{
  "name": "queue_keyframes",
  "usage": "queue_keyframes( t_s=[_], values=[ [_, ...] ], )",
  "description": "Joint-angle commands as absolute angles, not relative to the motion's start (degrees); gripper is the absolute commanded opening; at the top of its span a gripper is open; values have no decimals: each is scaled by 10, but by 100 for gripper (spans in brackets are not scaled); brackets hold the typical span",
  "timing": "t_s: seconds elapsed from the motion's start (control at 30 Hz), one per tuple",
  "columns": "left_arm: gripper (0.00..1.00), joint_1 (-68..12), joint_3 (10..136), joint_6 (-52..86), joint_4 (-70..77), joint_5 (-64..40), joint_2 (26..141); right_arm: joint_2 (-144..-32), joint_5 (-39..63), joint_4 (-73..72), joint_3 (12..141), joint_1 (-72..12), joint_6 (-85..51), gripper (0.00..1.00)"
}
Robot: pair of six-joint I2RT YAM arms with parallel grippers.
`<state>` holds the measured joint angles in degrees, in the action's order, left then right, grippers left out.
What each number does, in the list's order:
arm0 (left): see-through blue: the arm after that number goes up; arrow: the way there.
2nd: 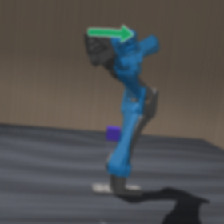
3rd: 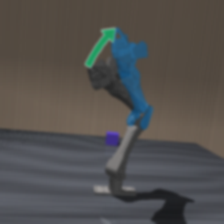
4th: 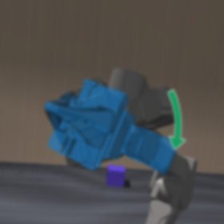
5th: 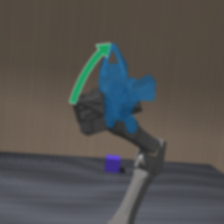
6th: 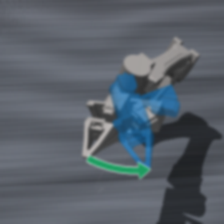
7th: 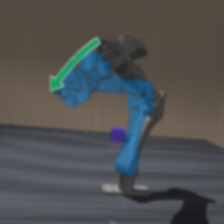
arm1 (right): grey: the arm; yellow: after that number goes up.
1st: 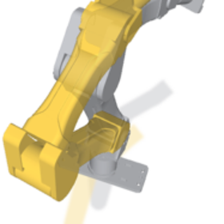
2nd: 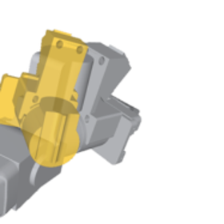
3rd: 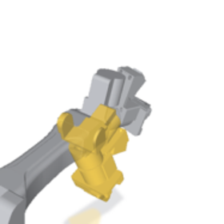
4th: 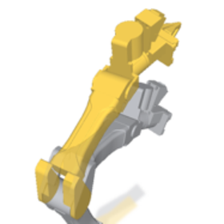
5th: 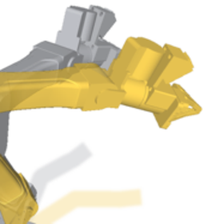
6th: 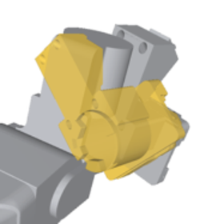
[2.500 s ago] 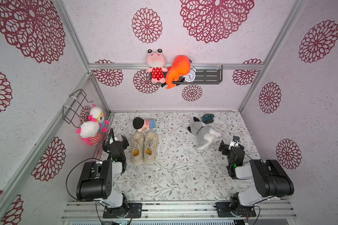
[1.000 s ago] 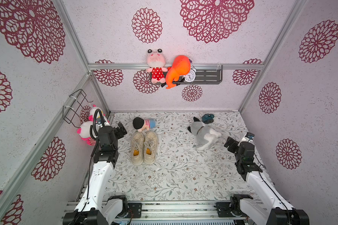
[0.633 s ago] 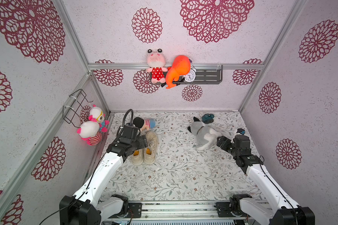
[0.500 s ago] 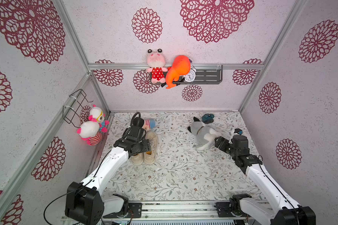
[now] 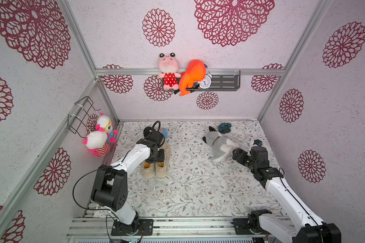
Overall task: Remove the insole from the shoe
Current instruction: Move the shoe to the center of the board.
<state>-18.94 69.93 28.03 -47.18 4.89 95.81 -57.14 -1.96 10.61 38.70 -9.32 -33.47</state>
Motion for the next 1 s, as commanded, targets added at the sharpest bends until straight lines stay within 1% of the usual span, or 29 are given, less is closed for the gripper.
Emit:
queue_keyframes(
  t_s=[0.0,0.07,0.3,0.33,0.4,0.47,0.5,0.57,0.67,0.97],
  values=[
    [42,-198,720,269,-487,70,980,-556,-43,98,402,-96,-325,88],
    [39,-201,727,267,-494,83,992,-554,-47,97,402,-96,-324,87],
    [35,-202,743,256,-507,99,1014,-551,-61,94,401,-96,-315,87],
    [36,-203,743,255,-506,93,1013,-550,-63,94,401,-96,-314,87],
    [45,-204,736,250,-499,72,1000,-548,-66,94,401,-97,-311,88],
    [51,-204,725,252,-488,56,980,-544,-69,95,401,-96,-308,87],
    [53,-203,719,253,-484,52,968,-542,-71,96,400,-97,-307,88],
    [54,-204,706,257,-477,46,948,-538,-74,98,398,-96,-307,87],
    [51,-204,691,258,-475,46,938,-532,-76,95,392,-97,-307,87],
    [45,-207,700,246,-481,42,977,-528,-76,94,389,-97,-305,87]
  ],
)
